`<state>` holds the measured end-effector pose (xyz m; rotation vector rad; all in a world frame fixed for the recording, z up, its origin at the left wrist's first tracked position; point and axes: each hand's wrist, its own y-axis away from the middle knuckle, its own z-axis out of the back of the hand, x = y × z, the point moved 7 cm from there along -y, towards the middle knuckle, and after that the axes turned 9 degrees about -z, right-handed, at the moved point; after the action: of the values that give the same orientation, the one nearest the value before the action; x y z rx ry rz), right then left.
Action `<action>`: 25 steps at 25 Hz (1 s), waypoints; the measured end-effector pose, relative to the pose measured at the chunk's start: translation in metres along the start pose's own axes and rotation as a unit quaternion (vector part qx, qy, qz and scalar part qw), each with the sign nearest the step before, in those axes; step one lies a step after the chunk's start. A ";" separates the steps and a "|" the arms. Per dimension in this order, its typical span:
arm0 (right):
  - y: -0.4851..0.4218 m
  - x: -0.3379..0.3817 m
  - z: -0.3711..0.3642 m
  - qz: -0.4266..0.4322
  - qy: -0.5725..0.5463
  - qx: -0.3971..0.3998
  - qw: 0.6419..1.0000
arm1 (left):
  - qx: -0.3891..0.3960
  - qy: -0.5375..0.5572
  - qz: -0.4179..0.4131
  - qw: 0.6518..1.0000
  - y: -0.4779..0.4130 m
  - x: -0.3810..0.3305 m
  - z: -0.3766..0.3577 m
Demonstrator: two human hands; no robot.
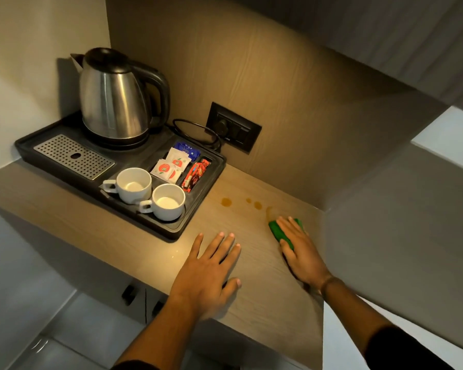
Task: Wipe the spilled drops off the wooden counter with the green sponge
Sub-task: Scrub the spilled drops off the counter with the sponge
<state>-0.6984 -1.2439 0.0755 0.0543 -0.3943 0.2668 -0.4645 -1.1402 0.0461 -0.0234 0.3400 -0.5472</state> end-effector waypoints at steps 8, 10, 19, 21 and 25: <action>-0.057 0.041 -0.013 -0.042 -0.009 -0.026 0.999 | -0.003 0.008 -0.002 1.000 -0.003 0.001 -0.002; -0.015 0.032 -0.018 0.037 0.012 0.007 0.999 | 0.002 0.003 -0.002 1.000 -0.002 0.000 -0.001; -0.068 0.058 -0.018 0.010 -0.005 -0.002 1.000 | 0.004 0.008 0.001 1.000 -0.004 -0.001 0.001; -0.030 0.043 -0.015 0.094 0.010 0.029 0.995 | 0.007 0.013 0.001 1.000 -0.004 -0.001 0.001; -0.072 0.032 -0.002 -0.017 -0.010 -0.014 1.000 | 0.017 0.011 0.001 1.000 -0.004 -0.001 0.002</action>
<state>-0.6496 -1.3055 0.0864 0.0359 -0.4158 0.2278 -0.4664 -1.1428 0.0489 0.0166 0.3515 -0.5514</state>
